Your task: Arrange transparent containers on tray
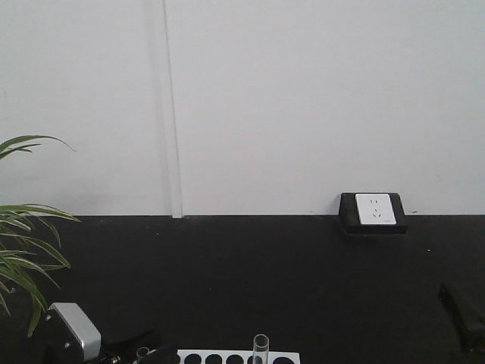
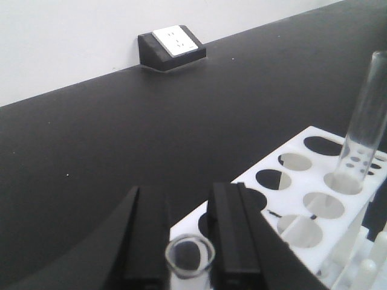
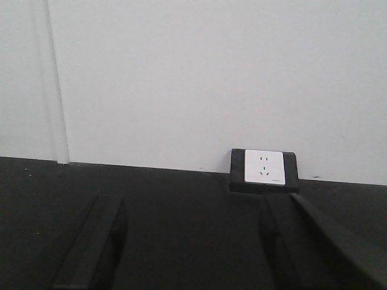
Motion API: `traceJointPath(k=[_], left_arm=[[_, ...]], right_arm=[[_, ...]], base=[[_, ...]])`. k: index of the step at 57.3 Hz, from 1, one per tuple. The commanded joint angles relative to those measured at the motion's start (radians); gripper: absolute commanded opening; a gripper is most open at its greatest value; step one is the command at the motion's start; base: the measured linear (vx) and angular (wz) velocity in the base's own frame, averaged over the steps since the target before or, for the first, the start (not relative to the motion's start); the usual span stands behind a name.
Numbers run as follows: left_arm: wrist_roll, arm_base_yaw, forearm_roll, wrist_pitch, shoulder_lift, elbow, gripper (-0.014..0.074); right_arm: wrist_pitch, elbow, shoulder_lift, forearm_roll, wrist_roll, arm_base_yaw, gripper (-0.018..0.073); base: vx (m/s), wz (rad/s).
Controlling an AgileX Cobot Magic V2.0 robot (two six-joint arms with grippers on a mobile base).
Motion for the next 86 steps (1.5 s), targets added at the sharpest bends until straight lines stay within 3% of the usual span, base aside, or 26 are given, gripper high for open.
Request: traceJointPath(k=[1,13,27,37,45,52,55,67,77,86], left_arm=[[0.006,-0.005,-0.034,-0.077,-0.031,-0.027,-0.0009],[0.004,-0.005,-0.099,-0.109,-0.099,-0.037,-0.0008],[-0.084,-0.005,-0.060,0.141,-0.322,-0.170,-0.0006],[-0.220,-0.005,0.025,0.345,-0.480,-0.292,-0.0006],[-0.292,-0.005,0.076,0.458,-0.582,-0.326,-0.0006],[-0.293,-0.005,0.117,0.533,-0.656,-0.326,-0.0006],[-0.293,-0.005,0.118,0.583,-0.684,-0.326,-0.0006],[-0.293,-0.005,0.117,0.690,-0.739,-0.326,-0.0006],[-0.326,-0.005,0.108,0.715,-0.741,-0.326,-0.0006],[-0.342,-0.005,0.108,0.715,-0.741,-0.326,-0.0006]], right_arm=[[-0.090,-0.030,-0.007,-0.011,-0.008,-0.003,0.0511],[-0.092,-0.030,-0.007,-0.011,-0.008,-0.003,0.0511],[-0.096,-0.059,-0.007,-0.063,-0.007,-0.003,0.0511],[0.006,-0.166,-0.002,-0.184,0.075,-0.003,0.0511],[0.050,-0.245,0.056,-0.388,0.278,0.032,0.0511],[-0.026,-0.263,0.176,-0.574,0.425,0.130,0.0509],[-0.089,-0.263,0.247,-0.610,0.460,0.180,0.0505],[-0.320,-0.263,0.480,-0.616,0.457,0.269,0.0501],[-0.448,-0.263,0.595,-0.670,0.457,0.279,0.0501],[-0.482,-0.263,0.639,-0.694,0.459,0.279,0.0501]], base=[[0.00,0.00],[0.00,0.00],[0.00,0.00],[0.00,0.00],[0.00,0.00],[0.00,0.00],[0.00,0.00],[0.00,0.00],[0.00,0.00],[0.00,0.00]])
